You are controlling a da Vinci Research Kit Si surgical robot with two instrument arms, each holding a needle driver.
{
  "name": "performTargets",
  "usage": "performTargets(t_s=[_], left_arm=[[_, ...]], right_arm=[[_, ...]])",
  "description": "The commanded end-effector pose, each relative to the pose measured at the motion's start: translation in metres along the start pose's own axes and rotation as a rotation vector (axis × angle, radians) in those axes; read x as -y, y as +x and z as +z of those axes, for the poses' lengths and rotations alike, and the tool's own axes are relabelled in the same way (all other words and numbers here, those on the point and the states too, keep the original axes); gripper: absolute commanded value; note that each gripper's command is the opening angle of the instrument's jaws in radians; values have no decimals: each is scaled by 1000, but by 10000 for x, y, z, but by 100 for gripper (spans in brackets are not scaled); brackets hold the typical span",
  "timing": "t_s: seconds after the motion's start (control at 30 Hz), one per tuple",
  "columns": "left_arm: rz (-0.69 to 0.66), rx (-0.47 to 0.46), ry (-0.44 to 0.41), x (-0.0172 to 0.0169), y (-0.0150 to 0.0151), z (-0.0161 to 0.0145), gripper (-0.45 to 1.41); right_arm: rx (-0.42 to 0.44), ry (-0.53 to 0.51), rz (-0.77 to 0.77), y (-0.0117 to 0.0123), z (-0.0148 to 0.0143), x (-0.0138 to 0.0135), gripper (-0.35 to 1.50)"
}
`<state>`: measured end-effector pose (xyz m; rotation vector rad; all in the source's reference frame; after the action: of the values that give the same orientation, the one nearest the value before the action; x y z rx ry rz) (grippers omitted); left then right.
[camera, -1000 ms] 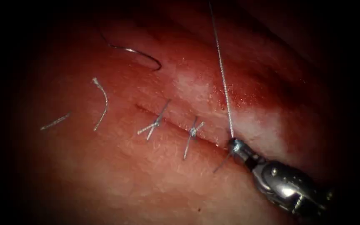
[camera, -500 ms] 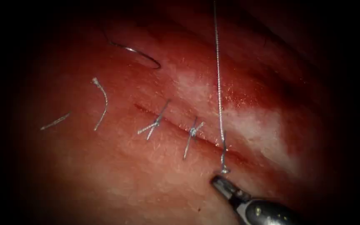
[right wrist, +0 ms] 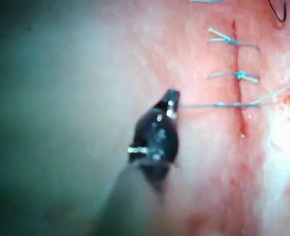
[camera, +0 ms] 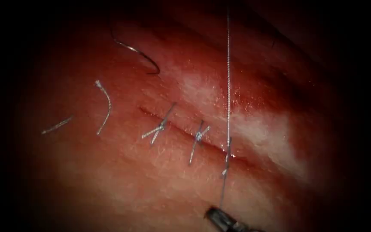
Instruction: Wound Closure
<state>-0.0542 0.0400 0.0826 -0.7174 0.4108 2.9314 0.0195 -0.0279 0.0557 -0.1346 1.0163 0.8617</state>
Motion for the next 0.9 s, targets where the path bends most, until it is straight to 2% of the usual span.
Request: performTargets(t_s=[0.03,0.4,0.63,0.8,0.9], left_arm=[[0,-1,3,2,5,8,-45],[-1,-1,5,14,1,14,-45],[-2,5,10,12,5,21,-45],[-31,2,-40,-1,5,20,-45],[-98,1,-133,-17,2,-2,-45]], right_arm=[[1,8,1,-8,1,13,-35],[24,28,-23,-12,-9,35,-35],[27,28,-23,-11,-8,34,-35],[29,29,-24,-13,-7,33,-35],[31,30,-22,-10,-7,29,-35]])
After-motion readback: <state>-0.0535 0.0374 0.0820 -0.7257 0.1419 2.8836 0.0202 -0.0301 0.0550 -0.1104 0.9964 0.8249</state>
